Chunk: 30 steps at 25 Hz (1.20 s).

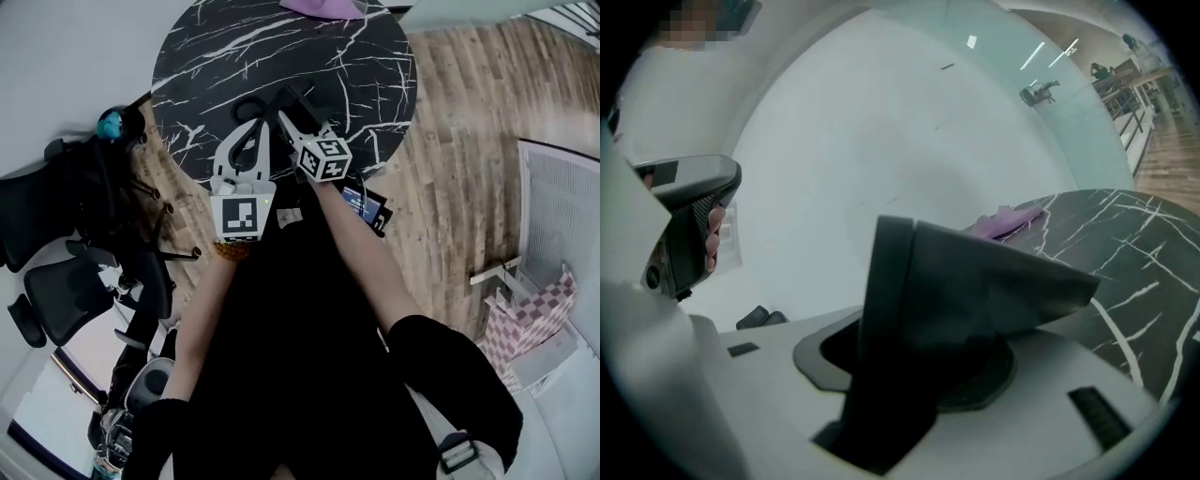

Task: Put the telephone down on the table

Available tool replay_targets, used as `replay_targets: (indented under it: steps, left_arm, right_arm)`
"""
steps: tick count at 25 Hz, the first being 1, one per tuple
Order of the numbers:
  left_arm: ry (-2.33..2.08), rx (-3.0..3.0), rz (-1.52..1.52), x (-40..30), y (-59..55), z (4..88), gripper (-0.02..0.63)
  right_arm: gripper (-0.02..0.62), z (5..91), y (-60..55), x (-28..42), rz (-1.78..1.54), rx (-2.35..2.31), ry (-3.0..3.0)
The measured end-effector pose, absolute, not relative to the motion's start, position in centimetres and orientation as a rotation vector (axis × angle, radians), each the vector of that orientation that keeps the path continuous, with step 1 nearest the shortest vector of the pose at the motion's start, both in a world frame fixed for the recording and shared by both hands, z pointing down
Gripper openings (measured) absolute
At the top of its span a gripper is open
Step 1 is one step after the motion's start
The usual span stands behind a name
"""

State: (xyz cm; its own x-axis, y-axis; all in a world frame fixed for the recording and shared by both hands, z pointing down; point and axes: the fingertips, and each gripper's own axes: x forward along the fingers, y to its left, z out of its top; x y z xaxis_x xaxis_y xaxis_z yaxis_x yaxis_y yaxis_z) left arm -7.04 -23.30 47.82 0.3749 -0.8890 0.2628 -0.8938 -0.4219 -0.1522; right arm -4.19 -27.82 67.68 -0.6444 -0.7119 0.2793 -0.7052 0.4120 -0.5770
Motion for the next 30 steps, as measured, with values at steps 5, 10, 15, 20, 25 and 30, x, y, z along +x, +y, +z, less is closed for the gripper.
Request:
replay_targets:
  steps: [5,10,15,20,25,30]
  left_arm:
    - [-1.653,2.588,0.506,-6.8,-22.8,48.6,0.015]
    - [-1.635,2.602,0.503,-6.0,-22.7,48.7,0.015]
    - [-1.608,2.621,0.518,-5.1,-22.3,48.9,0.015]
    - [-1.604,2.616,0.541,-5.2,-22.0,49.6,0.015]
    - [-1.589,2.605,0.558,-5.0,-21.4,50.6,0.015]
    - [-1.581,2.610,0.549,-4.6,-21.2,50.6,0.015]
  right_arm:
    - [0.204,69.4,-28.1,-3.4,-1.178,-1.310,2.552]
    - [0.204,70.0,-27.8,-2.8,-1.249,-1.276,2.472]
    - [0.204,71.1,-27.8,-1.3,-1.364,-1.270,2.327]
    - [0.212,71.9,-27.8,0.2,-1.430,-1.301,2.211]
    - [0.233,72.6,-27.2,0.4,-1.497,-1.267,2.196]
    - [0.245,72.8,-26.7,0.6,-1.502,-1.263,2.196]
